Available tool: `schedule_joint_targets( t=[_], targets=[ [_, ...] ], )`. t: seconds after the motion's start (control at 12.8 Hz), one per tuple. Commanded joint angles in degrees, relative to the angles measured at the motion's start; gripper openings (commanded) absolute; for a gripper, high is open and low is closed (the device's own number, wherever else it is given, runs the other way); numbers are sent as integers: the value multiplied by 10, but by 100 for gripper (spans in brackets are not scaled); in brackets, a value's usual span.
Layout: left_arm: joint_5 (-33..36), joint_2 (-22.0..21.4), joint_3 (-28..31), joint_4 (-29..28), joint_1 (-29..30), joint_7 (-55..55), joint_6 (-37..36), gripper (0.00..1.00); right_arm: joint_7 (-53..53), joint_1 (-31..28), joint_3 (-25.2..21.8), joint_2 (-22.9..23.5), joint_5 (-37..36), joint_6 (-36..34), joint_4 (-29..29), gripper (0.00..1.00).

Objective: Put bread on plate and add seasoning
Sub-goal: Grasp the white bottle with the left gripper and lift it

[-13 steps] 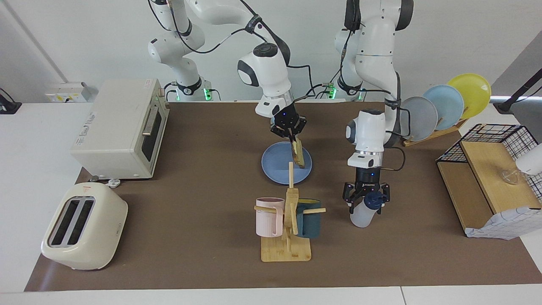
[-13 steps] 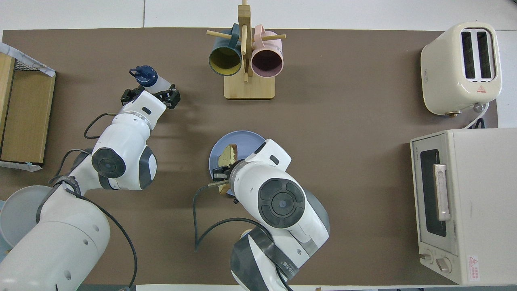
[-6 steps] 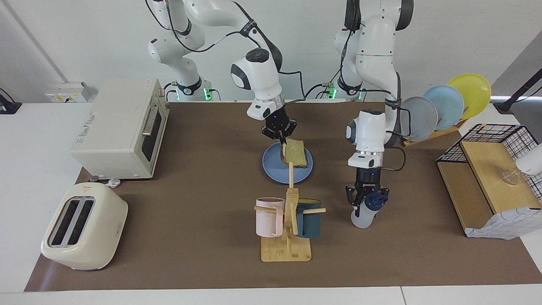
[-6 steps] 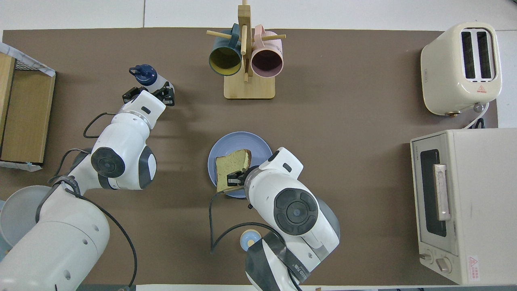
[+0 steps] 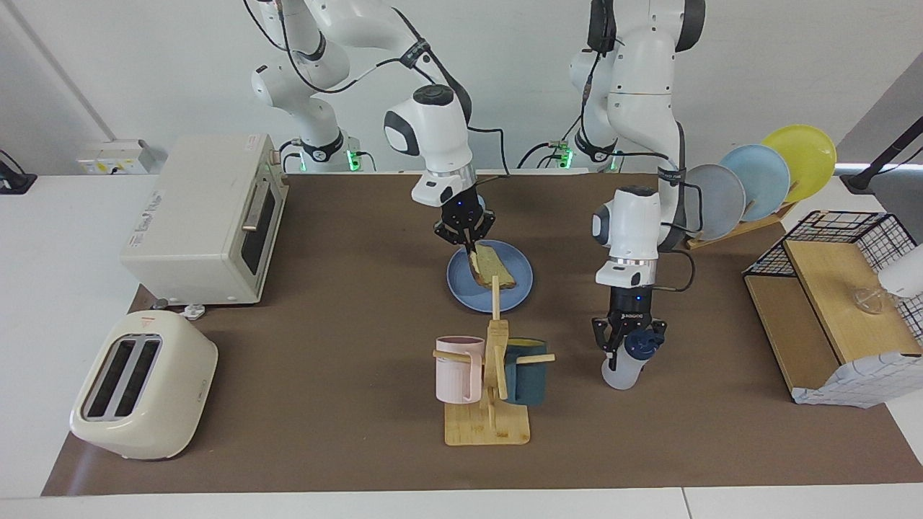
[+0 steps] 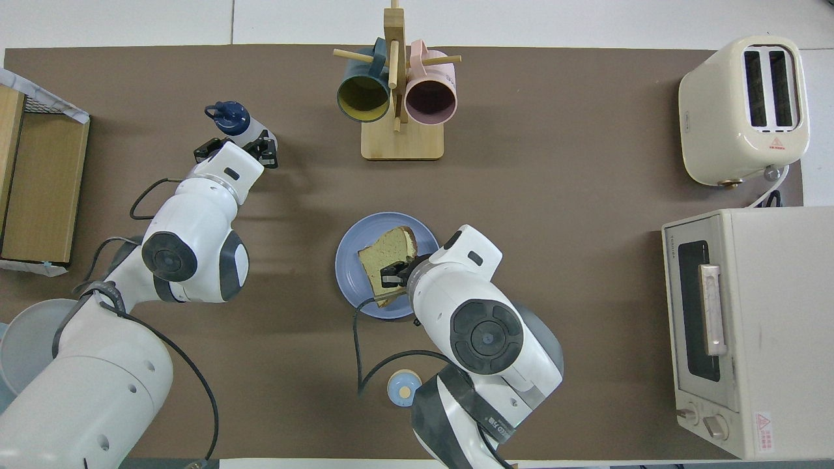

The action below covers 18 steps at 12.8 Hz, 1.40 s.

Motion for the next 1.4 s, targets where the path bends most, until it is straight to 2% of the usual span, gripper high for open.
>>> schedule_joint_targets(
  t=[0.0,0.31,0.47,0.94,1.17,1.25,1.32],
  targets=[
    [5,-21,0,26,14,10,-79,0,31,-10,4,-16,-13,14,-11,0],
    [4,-45,1,69,20,10,-181,0,87,-17,6,-13,-13,51,-14,0],
    [4,-56,1,72,21,13,-194,0,110,-19,6,-12,-13,73,-19,0],
    [7,-74,3,86,26,42,-236,0,140,-24,8,-27,-13,78,-67,0],
    [7,-86,3,128,33,43,-326,0,142,-25,8,-31,-13,89,-78,0],
    [7,-87,3,137,35,43,-345,0,144,-26,8,-30,-12,89,-77,14],
    [7,-93,3,141,37,44,-357,0,140,-32,8,-30,-11,88,-77,43]
  ],
)
